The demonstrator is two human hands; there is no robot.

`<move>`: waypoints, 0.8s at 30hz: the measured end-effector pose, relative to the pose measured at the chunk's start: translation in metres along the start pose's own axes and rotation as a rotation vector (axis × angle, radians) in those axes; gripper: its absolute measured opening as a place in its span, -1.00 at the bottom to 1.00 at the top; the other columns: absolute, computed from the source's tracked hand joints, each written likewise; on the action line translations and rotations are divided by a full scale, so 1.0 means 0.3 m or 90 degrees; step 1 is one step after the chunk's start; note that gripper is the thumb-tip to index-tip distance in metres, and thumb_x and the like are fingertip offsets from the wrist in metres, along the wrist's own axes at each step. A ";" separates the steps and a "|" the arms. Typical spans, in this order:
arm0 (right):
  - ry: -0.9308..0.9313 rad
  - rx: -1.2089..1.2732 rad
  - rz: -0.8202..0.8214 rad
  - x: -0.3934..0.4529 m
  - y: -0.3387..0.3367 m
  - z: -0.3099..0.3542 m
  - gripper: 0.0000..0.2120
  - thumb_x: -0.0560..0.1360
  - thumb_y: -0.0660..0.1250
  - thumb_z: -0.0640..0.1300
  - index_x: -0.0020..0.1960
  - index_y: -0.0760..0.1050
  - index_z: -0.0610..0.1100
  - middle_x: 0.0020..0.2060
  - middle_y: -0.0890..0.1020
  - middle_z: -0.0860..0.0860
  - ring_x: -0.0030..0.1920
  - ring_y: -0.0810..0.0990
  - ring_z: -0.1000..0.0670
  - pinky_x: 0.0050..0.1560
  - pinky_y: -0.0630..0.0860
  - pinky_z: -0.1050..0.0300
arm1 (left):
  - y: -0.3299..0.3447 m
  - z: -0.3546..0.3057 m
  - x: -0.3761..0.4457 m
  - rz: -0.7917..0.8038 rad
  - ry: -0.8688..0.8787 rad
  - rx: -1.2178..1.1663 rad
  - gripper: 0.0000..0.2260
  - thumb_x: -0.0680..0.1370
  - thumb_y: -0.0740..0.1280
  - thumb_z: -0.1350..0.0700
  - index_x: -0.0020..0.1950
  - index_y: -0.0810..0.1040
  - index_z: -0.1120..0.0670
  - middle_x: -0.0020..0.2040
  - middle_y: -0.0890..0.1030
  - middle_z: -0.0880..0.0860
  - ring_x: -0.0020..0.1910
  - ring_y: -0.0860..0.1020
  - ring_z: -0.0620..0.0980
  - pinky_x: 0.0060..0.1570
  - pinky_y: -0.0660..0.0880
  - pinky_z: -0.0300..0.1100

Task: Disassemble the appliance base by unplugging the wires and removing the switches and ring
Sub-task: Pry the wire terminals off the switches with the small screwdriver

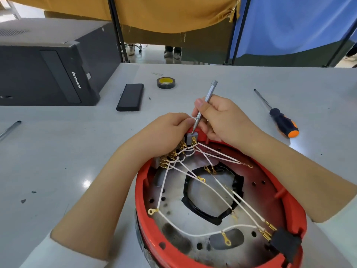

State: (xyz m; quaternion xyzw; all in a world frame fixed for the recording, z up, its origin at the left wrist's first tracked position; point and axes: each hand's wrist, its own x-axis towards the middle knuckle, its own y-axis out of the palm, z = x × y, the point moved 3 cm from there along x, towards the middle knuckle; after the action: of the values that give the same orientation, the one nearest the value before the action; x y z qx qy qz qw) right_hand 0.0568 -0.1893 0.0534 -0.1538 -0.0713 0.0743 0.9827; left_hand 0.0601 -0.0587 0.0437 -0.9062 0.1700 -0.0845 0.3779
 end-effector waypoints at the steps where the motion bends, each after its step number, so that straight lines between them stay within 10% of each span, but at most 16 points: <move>1: -0.012 -0.027 0.011 0.006 -0.001 0.000 -0.72 0.65 0.13 -0.07 -0.16 0.46 -0.16 -0.55 0.46 -0.02 -0.67 0.31 0.12 -0.61 0.27 0.32 | 0.001 0.008 0.005 0.008 0.001 -0.010 -0.69 0.65 0.08 -0.02 -0.01 0.58 0.06 -0.13 0.62 0.13 -0.18 0.56 0.05 -0.07 0.49 -0.05; 8: -0.051 0.016 0.096 0.016 -0.041 -0.033 -0.79 0.53 0.29 -0.02 -0.21 0.54 -0.12 -0.44 0.63 -0.06 -0.63 0.45 0.04 -0.54 0.33 0.41 | -0.001 0.030 0.005 0.007 0.005 -0.019 -0.69 0.62 0.10 -0.09 -0.04 0.58 0.01 -0.13 0.64 0.08 -0.13 0.58 0.02 -0.09 0.44 -0.10; 12: -0.078 -0.001 0.098 -0.003 -0.057 -0.042 -0.80 0.50 0.34 -0.01 -0.29 0.57 0.02 -0.37 0.68 -0.05 -0.56 0.55 0.05 -0.52 0.34 0.47 | -0.004 0.027 0.003 -0.008 0.002 -0.033 -0.73 0.61 0.12 -0.08 -0.12 0.57 -0.10 -0.39 0.55 -0.03 -0.46 0.45 -0.16 -0.44 0.40 -0.32; 24: -0.102 -0.100 0.046 -0.030 -0.063 -0.021 -0.80 0.52 0.29 -0.01 -0.26 0.49 -0.03 -0.37 0.67 -0.04 -0.50 0.60 0.04 -0.47 0.38 0.43 | -0.004 0.025 -0.004 -0.005 -0.003 -0.049 -0.77 0.60 0.13 -0.09 -0.13 0.56 -0.20 -0.26 0.61 0.00 -0.34 0.53 -0.09 -0.34 0.44 -0.31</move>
State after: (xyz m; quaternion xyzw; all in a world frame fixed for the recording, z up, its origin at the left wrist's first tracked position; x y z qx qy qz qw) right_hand 0.0514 -0.2105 0.0523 -0.2267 -0.1494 0.1162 0.9554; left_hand 0.0613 -0.0526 0.0393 -0.9210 0.1683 -0.0773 0.3428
